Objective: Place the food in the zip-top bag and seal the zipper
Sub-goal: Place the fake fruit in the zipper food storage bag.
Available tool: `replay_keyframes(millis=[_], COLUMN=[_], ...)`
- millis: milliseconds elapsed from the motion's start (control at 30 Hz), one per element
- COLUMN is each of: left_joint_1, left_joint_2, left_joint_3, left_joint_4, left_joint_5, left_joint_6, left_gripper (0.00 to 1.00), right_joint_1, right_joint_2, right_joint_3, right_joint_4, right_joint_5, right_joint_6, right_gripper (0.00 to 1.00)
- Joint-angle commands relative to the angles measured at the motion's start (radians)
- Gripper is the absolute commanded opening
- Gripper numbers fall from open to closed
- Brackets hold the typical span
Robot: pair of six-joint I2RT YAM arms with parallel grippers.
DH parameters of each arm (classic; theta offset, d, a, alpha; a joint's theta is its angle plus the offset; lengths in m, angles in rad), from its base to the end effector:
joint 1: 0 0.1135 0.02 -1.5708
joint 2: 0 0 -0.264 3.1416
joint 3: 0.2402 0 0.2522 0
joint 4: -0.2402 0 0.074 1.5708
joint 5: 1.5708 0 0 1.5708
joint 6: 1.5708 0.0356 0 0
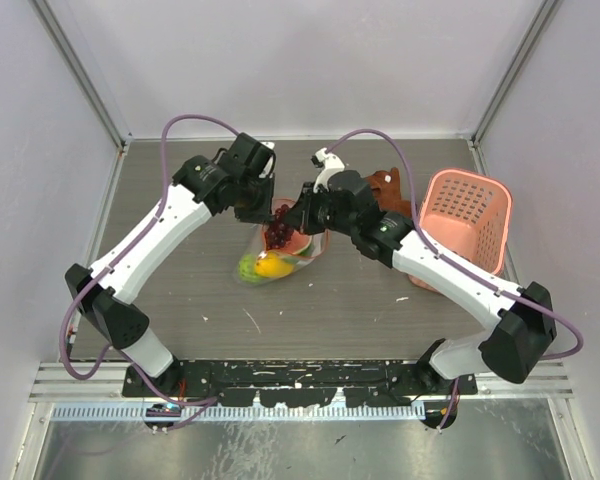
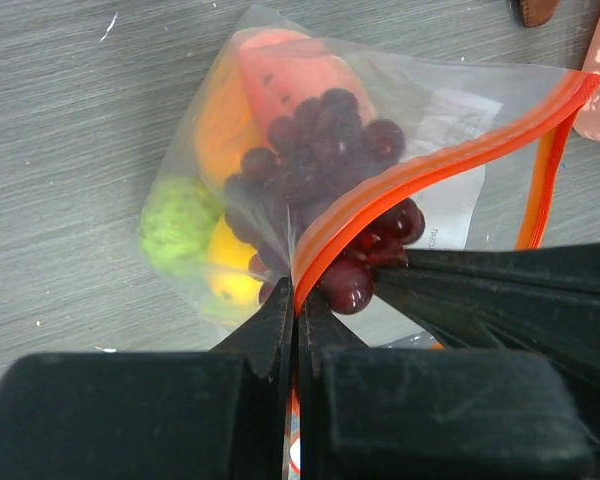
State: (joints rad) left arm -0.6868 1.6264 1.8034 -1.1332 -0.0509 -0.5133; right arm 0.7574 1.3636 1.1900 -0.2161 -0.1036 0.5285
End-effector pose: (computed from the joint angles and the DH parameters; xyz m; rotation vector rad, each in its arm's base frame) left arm 0.2551 -0.2068 0.3898 0.2025 2.5688 -0.4076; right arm 0.2289 0.2215 0.3471 -0.3093 2.0580 0.9222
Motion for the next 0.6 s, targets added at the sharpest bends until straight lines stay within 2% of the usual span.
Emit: replay_keyframes(millis=[0,67,100,233,333,433,567], left_joint_1=[0.001,0.002,0.002,0.002,0.001,0.002,0.002], left_joint_2=[-0.056,-0.059,-0.061,-0.065,-0.064,-0.064,-0.065], left_joint_3=[-0.003,-0.005,-0.007,-0.013,-0.015,-0.016,-0.016], left_joint_4=[0.046,0.046,0.046,0.043,0.043,0.042,0.039], left_joint_5=[0.021,0.018,0.016,-0.001,-0.009,-0.016,-0.032], left_joint_6=[-0.012,-0.012,-0.011,-0.009,-0.007,-0.005,-0.001], left_gripper=[0.00,0.00,0.00,0.00,0.00,0.00,0.00], right_joint_1=[0.005,0.006,0.007,0.006,0.007,0.006,0.007], right_joint_2=[0.005,0.012,0.017,0.036,0.029,0.011,-0.006], right_joint_3=[0.009,0.009,0.010,0.031,0.037,0.047,0.078], right_joint_4=[0.141,0.144,0.143,0.108,0.083,0.046,-0.015], right_joint_5=[0.062,0.082,0.084,0.062,0.066,0.087,0.108], right_joint_6=[0.029,0.032,0.032,0.026,0.017,0.002,-0.025], right_gripper=[0.01,0.02,0.06,0.34,0.47,0.53,0.54])
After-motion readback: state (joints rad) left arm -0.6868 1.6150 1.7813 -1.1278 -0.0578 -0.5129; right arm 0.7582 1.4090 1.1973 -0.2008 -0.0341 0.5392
